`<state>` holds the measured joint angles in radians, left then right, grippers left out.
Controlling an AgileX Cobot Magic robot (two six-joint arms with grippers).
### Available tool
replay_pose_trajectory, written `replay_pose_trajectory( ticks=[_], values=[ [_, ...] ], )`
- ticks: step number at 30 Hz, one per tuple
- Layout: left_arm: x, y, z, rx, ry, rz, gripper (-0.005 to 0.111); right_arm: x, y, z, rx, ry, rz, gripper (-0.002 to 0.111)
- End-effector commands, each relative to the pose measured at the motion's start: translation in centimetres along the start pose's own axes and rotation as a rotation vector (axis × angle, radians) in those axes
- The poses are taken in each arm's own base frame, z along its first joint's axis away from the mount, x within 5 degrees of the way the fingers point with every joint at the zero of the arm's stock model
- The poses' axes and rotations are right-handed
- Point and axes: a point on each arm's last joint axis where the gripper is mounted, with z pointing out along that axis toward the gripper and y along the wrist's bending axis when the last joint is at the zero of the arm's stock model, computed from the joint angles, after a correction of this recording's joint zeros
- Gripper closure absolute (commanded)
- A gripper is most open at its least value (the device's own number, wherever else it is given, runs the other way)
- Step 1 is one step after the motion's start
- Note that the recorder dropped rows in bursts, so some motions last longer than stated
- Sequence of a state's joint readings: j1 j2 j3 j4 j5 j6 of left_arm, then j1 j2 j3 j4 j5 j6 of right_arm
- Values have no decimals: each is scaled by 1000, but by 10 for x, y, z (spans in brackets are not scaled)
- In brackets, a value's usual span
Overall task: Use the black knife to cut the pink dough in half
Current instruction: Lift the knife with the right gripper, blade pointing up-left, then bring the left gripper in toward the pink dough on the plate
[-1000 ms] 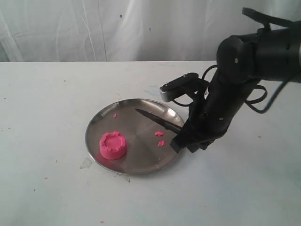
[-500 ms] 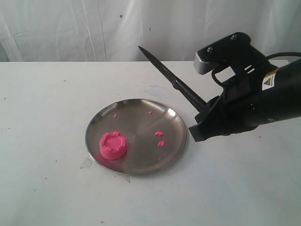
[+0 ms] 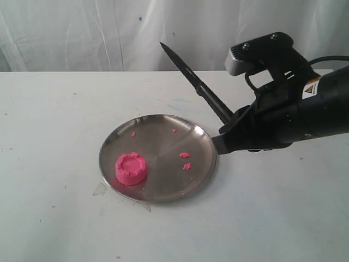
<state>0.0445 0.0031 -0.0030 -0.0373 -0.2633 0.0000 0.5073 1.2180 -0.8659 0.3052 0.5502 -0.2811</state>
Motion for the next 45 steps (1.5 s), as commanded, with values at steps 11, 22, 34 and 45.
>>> replay_pose_trajectory(
  ticks=[11,22,34,45],
  values=[
    [-64,22,-16,-28,-623,-718,107,1,4,-2,-36,-1,11,108],
    [-70,5,54,-13,75,184,107,-1,1,6,-25,-8,16,108],
    [-19,-45,112,398,512,399,107,13,-7,53,-22,132,-62,108],
    [-20,-105,177,669,1048,490,107,14,-9,55,-3,130,-92,108]
  ],
)
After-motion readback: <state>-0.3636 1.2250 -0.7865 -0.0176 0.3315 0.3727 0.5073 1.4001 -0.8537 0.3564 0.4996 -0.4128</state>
